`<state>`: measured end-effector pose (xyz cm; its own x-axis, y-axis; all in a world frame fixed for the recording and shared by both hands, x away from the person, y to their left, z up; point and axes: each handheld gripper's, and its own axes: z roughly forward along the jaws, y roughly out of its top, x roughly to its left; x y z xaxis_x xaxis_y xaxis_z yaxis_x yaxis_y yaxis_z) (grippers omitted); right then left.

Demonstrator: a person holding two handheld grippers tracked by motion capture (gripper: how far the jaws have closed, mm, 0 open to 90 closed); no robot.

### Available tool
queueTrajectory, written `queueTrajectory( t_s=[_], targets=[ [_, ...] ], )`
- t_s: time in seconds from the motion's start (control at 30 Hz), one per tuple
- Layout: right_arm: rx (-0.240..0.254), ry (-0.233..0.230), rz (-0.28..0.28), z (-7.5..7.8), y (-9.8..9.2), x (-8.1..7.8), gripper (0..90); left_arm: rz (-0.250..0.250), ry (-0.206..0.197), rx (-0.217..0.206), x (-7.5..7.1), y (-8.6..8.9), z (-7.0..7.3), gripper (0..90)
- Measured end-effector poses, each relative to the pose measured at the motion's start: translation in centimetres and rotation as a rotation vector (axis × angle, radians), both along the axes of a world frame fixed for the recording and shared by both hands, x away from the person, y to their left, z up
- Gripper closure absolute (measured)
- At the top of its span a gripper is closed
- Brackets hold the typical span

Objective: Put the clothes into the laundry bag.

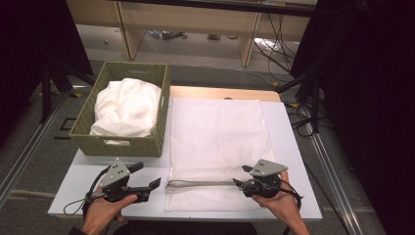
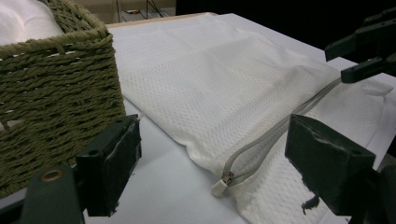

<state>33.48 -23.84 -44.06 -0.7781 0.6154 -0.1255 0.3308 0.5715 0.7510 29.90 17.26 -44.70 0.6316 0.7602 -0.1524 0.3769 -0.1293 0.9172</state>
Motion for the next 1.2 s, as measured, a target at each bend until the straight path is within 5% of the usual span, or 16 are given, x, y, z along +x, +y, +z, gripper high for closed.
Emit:
queueTrajectory(
  t_s=[0.13, 0.37, 0.5, 0.57, 0.6, 0.63, 0.67, 0.7, 0.73, 0.87, 0.93, 1.07, 1.1, 1.17, 1.2],
  targets=[
    [-0.091, 0.032, 0.056, -0.9, 1.4, 1.1, 52.1, 0.000, 0.010, -0.001, 0.0, 0.1, -0.1, 18.3],
    [-0.129, 0.051, 0.109, -1.9, 2.8, 2.7, 58.3, -0.008, 0.013, 0.020, 0.1, 0.1, -0.2, 19.1],
    [-0.155, 0.146, 0.109, -2.8, 3.9, 3.5, 61.1, 0.010, 0.034, 0.019, 0.2, 0.2, -0.4, 19.9],
    [-0.173, 0.137, 0.134, -3.0, 3.9, 3.9, 63.5, 0.008, 0.028, 0.025, 0.3, 0.3, -0.3, 19.9],
    [-0.179, 0.148, 0.103, -3.1, 4.0, 3.9, 67.8, 0.003, 0.025, 0.024, 0.3, 0.4, -0.2, 20.0],
    [-0.204, 0.121, 0.132, -3.2, 3.8, 4.6, 75.2, 0.003, 0.026, 0.031, 0.3, 0.4, -0.3, 20.1],
    [-0.204, 0.121, 0.087, -3.2, 3.8, 4.5, 76.4, 0.012, 0.038, 0.015, 0.2, 0.4, -0.4, 20.2],
    [-0.209, 0.117, 0.101, -3.2, 3.6, 4.9, 76.7, 0.006, 0.031, 0.026, 0.3, 0.5, -0.3, 20.4],
    [-0.193, 0.136, 0.061, -3.1, 3.4, 5.0, 76.7, 0.007, 0.028, 0.026, 0.4, 0.5, -0.3, 20.6],
    [-0.154, 0.123, 0.074, -2.9, 3.0, 5.1, 74.3, 0.017, 0.048, 0.027, 0.2, 0.5, -0.3, 20.6],
    [-0.125, 0.166, 0.114, -3.0, 3.1, 5.0, 64.1, 0.021, 0.044, 0.021, 0.3, 0.5, -0.3, 20.6],
    [-0.147, 0.189, 0.112, -3.5, 3.6, 5.3, 50.8, 0.004, 0.042, 0.037, 0.3, 0.6, -0.3, 20.5],
    [-0.142, 0.203, 0.104, -3.6, 3.5, 5.3, 53.0, 0.008, 0.043, 0.031, 0.4, 0.5, -0.3, 20.4],
    [-0.150, 0.187, 0.147, -3.5, 3.4, 5.5, 74.3, 0.013, 0.053, 0.021, 0.3, 0.4, -0.3, 20.5],
    [-0.155, 0.197, 0.126, -3.4, 3.5, 5.3, 80.4, 0.010, 0.059, 0.030, 0.3, 0.4, -0.5, 20.5]
  ],
)
